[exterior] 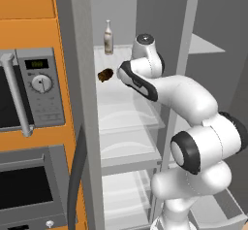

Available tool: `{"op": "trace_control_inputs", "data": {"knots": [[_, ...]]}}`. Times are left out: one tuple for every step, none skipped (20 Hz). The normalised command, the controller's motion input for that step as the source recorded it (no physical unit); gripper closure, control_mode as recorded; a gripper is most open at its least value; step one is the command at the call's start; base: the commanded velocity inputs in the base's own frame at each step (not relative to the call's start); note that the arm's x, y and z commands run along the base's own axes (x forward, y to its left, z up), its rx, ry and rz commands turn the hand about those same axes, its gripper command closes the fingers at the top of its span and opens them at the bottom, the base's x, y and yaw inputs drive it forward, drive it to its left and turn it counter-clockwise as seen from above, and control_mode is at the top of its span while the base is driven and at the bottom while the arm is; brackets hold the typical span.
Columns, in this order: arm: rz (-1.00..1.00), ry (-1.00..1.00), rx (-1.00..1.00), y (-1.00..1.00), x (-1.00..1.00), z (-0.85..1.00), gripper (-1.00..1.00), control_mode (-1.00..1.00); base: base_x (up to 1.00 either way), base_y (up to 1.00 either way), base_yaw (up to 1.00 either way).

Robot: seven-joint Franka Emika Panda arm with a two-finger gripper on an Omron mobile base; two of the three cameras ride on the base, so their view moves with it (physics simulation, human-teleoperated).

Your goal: Take the sweet potato and squash from the fridge shelf and place them in the freezer drawer to begin freezing them.

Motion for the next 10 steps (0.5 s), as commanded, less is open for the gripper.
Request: {"op": "trace_control_inputs", "data": {"knots": [[0.0, 0.0, 0.0, 0.0, 0.05, -0.21, -1.0, -1.0, 0.0, 0.0, 0.0], [0.0, 0.0, 0.0, 0.0, 0.09, -0.26, -1.0, -1.0, 0.0, 0.0, 0.0], [0.0, 0.0, 0.0, 0.06, 0.17, -0.32, 1.0, -1.0, 0.0, 0.0, 0.0], [0.0, -0.05, 0.0, 0.23, 0.14, -0.25, 1.0, -1.0, 0.0, 0.0, 0.0], [0.0, -0.15, 0.0, 0.09, 0.09, -0.26, 1.0, -1.0, 0.0, 0.0, 0.0], [0.0, -0.14, 0.0, 0.01, 0.2, -0.21, 1.0, -1.0, 0.0, 0.0, 0.0], [0.02, -0.21, 0.0, 0.0, 0.0, -0.19, 1.0, -1.0, 0.0, 0.0, 0.0], [0.03, -0.2, 0.0, 0.0, 0.0, -0.07, 1.0, -1.0, 0.0, 0.0, 0.0], [0.04, -0.17, 0.01, 0.0, -0.15, 0.0, 1.0, -1.0, 0.0, 0.0, 0.0], [0.03, -0.11, 0.03, 0.0, -0.6, 0.0, 1.0, -1.0, 0.0, 0.0, 0.0]]}}
